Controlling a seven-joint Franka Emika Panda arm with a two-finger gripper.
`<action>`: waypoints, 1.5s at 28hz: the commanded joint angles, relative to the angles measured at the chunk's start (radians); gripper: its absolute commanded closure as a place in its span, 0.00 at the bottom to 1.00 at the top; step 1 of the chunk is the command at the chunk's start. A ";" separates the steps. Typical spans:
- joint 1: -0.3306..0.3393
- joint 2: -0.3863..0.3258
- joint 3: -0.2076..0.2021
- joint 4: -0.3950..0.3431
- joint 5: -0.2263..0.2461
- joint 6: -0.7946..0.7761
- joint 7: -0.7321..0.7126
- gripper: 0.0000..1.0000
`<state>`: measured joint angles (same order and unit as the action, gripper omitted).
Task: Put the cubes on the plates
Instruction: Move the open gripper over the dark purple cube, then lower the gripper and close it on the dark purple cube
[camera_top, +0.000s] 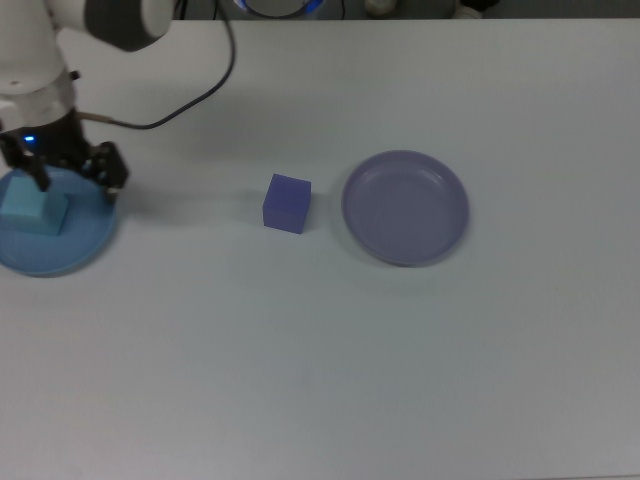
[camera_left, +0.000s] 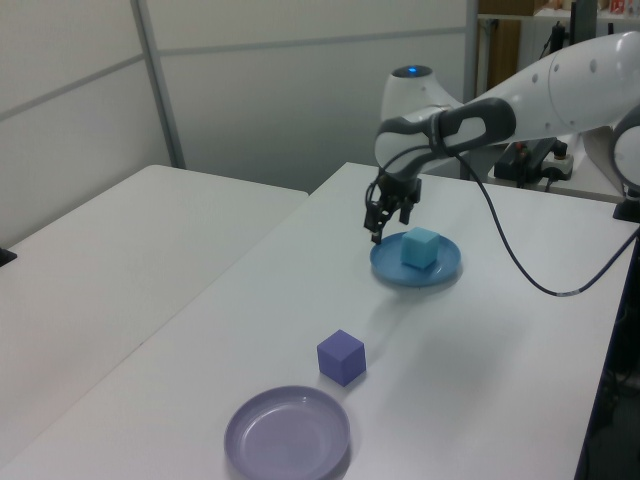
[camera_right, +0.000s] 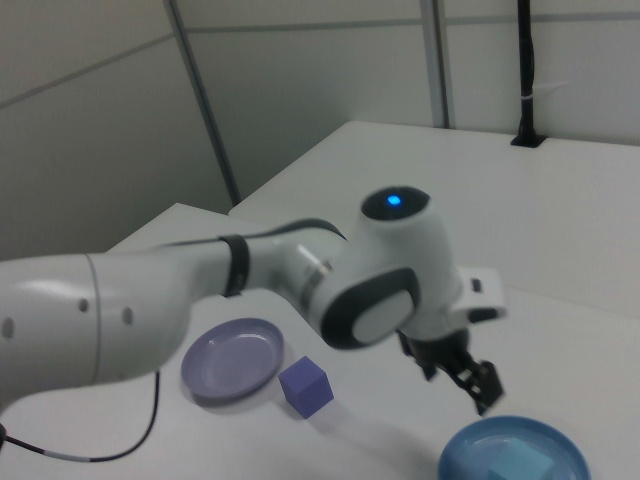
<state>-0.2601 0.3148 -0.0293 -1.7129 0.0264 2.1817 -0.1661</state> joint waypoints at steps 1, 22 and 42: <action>0.090 -0.040 0.000 -0.033 0.029 -0.097 0.063 0.00; 0.308 -0.026 0.083 -0.134 -0.028 -0.109 0.464 0.00; 0.340 -0.022 0.095 -0.186 -0.131 -0.013 0.539 0.93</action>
<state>0.0688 0.3481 0.0585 -1.8820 -0.0881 2.1567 0.3428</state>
